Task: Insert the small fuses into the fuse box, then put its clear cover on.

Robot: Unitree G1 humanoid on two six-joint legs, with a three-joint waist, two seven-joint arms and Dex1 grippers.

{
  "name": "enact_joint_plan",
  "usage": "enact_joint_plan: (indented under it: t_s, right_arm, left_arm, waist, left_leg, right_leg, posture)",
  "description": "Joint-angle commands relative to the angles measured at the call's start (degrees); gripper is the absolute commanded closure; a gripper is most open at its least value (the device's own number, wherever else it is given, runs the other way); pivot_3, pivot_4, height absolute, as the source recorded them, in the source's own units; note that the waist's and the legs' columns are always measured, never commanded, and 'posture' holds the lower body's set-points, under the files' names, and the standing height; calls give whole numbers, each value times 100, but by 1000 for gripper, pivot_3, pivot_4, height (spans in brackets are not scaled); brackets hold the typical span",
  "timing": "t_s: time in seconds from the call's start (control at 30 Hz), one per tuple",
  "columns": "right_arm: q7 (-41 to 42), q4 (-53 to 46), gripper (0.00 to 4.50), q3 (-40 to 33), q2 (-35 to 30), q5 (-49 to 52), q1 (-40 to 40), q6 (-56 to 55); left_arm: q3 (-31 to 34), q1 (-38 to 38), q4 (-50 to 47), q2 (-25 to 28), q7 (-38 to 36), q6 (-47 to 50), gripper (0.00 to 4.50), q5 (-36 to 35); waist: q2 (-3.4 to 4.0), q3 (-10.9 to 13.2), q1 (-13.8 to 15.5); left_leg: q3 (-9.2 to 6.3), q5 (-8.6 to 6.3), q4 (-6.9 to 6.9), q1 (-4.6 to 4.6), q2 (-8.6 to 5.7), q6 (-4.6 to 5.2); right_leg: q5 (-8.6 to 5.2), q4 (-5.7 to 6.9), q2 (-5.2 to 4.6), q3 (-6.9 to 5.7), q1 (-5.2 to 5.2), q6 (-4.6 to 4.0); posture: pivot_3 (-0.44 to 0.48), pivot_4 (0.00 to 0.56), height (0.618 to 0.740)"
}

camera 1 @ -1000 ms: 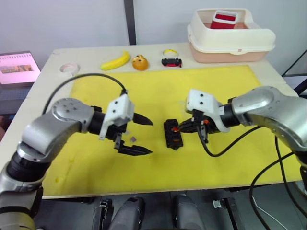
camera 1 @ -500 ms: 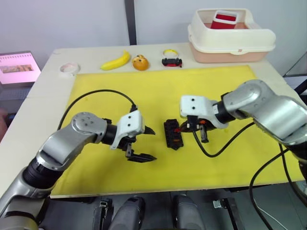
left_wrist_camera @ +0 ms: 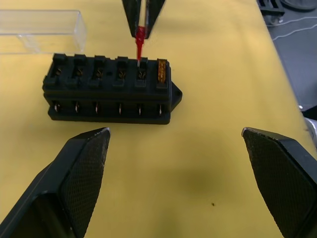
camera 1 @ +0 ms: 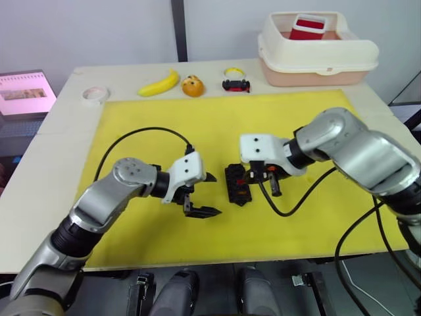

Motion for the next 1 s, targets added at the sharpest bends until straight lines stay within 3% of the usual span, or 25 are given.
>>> enact_joint_plan:
  t_s: [0.03,1.0]
  right_arm:
    - [77,-38,4500,-40,-4,-201,-28,-115]
    - [204,157,4500,-22,228,-658,316,-256]
  left_arm:
    - [-49,-67,-36,-64,37,-151,18,130]
    - [-74,30,-44,-122,73,-179,18,332]
  waist:
    - [0,0,0]
    - [0,0,-2]
  left_leg:
    - [0,0,0,0,0,0]
    - [0,0,2,0,0,0]
  right_leg:
    - [0,0,0,0,0,0]
    - [0,2,0,0,0,0]
  posture:
    - [0,150,740]
    - [0,150,740]
